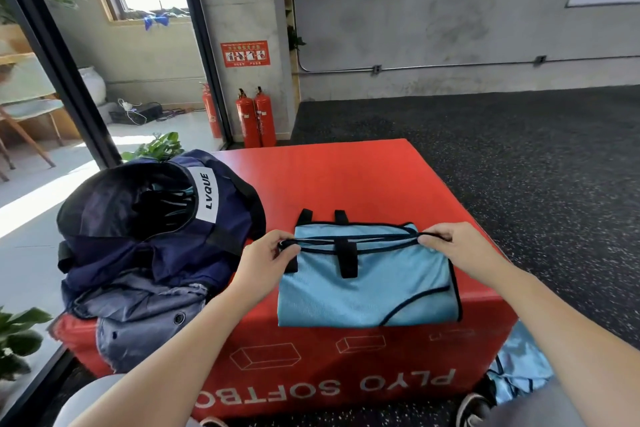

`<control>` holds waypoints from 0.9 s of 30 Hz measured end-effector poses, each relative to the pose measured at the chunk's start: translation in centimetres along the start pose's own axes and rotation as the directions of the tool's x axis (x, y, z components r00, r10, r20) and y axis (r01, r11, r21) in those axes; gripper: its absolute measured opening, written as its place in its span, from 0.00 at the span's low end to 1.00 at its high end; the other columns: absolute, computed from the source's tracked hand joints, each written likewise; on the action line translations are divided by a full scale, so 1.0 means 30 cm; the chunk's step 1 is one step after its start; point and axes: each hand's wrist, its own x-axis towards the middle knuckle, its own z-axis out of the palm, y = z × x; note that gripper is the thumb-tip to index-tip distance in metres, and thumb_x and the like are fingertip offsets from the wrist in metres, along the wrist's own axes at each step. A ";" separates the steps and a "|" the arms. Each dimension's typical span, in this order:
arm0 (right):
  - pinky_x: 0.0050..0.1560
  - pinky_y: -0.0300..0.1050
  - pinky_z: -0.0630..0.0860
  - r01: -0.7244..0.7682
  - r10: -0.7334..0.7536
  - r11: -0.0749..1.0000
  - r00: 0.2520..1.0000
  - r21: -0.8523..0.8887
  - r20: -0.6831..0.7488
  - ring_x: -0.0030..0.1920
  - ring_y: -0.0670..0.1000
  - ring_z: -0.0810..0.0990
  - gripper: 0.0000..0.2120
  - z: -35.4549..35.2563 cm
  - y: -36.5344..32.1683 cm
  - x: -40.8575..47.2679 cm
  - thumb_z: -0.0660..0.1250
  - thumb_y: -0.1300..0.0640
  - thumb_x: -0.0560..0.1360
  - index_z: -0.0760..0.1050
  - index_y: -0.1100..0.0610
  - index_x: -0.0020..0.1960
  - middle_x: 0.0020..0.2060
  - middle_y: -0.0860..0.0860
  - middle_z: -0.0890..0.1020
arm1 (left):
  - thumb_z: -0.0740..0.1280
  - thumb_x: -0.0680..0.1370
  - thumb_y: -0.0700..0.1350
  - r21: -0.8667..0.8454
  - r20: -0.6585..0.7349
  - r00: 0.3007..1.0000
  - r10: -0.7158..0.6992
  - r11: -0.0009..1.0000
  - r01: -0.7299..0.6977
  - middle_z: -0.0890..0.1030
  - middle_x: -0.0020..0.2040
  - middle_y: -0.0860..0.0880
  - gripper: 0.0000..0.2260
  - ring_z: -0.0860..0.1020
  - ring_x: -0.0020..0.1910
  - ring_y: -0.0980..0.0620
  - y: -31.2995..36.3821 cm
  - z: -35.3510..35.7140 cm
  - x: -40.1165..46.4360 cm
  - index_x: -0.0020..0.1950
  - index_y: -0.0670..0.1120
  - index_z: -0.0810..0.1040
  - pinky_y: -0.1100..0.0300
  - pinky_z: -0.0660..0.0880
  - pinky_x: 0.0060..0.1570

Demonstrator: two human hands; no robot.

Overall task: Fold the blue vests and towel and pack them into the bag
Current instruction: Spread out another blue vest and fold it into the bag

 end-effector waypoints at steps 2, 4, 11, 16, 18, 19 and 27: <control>0.51 0.50 0.77 -0.012 0.012 1.000 1.000 -0.001 -0.015 0.45 0.46 0.83 0.04 0.002 0.014 0.053 0.72 0.51 0.78 0.84 0.46 0.46 0.40 0.43 0.86 | 0.72 0.77 0.45 0.032 -0.030 1.000 0.007 0.999 -0.006 0.82 0.37 0.53 0.06 0.78 0.35 0.58 -0.003 0.015 0.056 0.46 0.57 0.80 0.61 0.76 0.44; 0.53 0.44 0.77 -0.019 0.019 1.000 1.000 0.018 -0.023 0.47 0.41 0.83 0.03 0.001 0.024 0.089 0.72 0.50 0.77 0.84 0.45 0.48 0.43 0.39 0.86 | 0.72 0.77 0.46 0.072 -0.046 0.999 0.010 0.997 -0.006 0.81 0.35 0.53 0.05 0.74 0.33 0.61 0.001 0.026 0.099 0.47 0.57 0.81 0.68 0.72 0.40; 0.49 0.43 0.75 -0.074 0.074 0.997 0.997 -0.010 -0.008 0.45 0.39 0.82 0.04 0.020 0.079 0.250 0.72 0.49 0.77 0.85 0.44 0.45 0.41 0.38 0.85 | 0.72 0.78 0.46 0.090 -0.007 0.999 -0.032 0.995 0.033 0.84 0.44 0.56 0.06 0.80 0.40 0.57 -0.053 0.078 0.279 0.53 0.56 0.82 0.73 0.72 0.41; 0.51 0.42 0.74 -0.090 0.094 0.989 0.995 -0.121 0.025 0.47 0.36 0.80 0.05 0.043 0.118 0.343 0.72 0.48 0.77 0.84 0.43 0.43 0.40 0.36 0.85 | 0.72 0.78 0.47 0.118 0.002 0.996 -0.086 0.989 0.086 0.82 0.47 0.56 0.07 0.79 0.42 0.60 -0.106 0.123 0.364 0.54 0.55 0.81 0.72 0.71 0.42; 0.52 0.40 0.71 -0.101 0.112 0.977 0.993 -0.189 0.048 0.48 0.37 0.78 0.03 0.060 0.137 0.371 0.72 0.48 0.77 0.83 0.44 0.46 0.43 0.35 0.83 | 0.73 0.77 0.47 0.137 0.004 0.994 -0.112 0.984 0.110 0.81 0.47 0.56 0.08 0.78 0.44 0.60 -0.131 0.143 0.380 0.55 0.54 0.81 0.72 0.70 0.43; 0.52 0.41 0.71 -0.113 0.132 0.965 0.989 -0.238 0.066 0.49 0.39 0.78 0.03 0.071 0.149 0.384 0.72 0.48 0.77 0.84 0.45 0.47 0.43 0.37 0.83 | 0.74 0.77 0.47 0.147 0.006 0.992 -0.128 0.981 0.126 0.80 0.47 0.56 0.08 0.77 0.44 0.60 -0.145 0.153 0.387 0.55 0.53 0.81 0.73 0.69 0.42; 0.63 0.57 0.73 -0.099 0.132 0.860 0.991 -0.500 0.031 0.60 0.49 0.78 0.19 0.143 0.070 0.443 0.68 0.40 0.77 0.76 0.47 0.65 0.56 0.43 0.81 | 0.75 0.75 0.49 0.348 -0.014 0.994 -0.108 0.932 0.106 0.73 0.53 0.53 0.16 0.73 0.44 0.60 -0.174 0.173 0.405 0.61 0.50 0.78 0.70 0.67 0.43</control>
